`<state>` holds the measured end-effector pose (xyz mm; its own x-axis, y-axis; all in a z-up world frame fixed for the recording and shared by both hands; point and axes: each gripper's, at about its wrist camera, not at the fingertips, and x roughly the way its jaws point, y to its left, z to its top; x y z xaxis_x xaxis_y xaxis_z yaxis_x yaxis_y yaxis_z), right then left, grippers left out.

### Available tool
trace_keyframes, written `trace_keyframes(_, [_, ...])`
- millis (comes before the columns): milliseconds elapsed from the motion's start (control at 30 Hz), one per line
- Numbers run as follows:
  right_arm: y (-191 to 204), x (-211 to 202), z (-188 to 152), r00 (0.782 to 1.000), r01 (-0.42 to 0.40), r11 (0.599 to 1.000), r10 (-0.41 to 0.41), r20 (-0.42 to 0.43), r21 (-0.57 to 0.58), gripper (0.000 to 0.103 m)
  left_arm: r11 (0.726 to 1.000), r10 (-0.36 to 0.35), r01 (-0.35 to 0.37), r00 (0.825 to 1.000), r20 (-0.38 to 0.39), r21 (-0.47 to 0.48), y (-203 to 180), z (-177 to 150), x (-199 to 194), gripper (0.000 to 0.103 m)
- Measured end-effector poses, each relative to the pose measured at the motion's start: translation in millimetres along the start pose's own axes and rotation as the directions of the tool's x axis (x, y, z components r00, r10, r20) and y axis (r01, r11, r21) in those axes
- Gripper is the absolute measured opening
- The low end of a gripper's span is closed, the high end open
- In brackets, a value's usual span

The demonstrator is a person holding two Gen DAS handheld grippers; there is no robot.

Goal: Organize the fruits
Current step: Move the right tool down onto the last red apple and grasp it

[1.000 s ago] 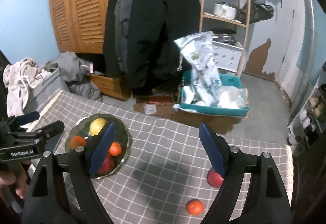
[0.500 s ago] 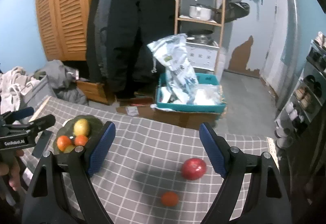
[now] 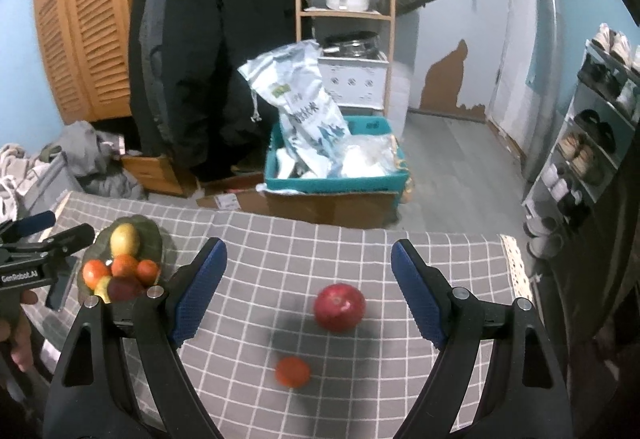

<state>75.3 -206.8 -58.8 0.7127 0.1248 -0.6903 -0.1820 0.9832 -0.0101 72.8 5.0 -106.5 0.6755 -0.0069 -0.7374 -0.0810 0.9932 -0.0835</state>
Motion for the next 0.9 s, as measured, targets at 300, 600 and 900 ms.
trace_keyframes(300, [-24.0,33.9,-16.7,0.996,0.032,0.999,-0.030,-0.086,0.031,0.083,0.999,-0.003,0.007,0.997,-0.082,0.045,-27.6,-5.3,38.5,0.102])
trace_keyframes(600, [-45.5,92.7,-45.0,0.972,0.042,0.997,-0.025,-0.233,0.066,0.083,0.998,-0.002,0.015,0.984,-0.179,0.067,-45.9,-17.1,89.0,0.102])
trace_keyframes(900, [-47.3,145.6,-67.6,0.938,0.014,0.995,0.020,-0.345,0.095,0.083,0.997,0.010,0.013,0.959,-0.285,0.077,-54.1,-33.6,141.6,0.102])
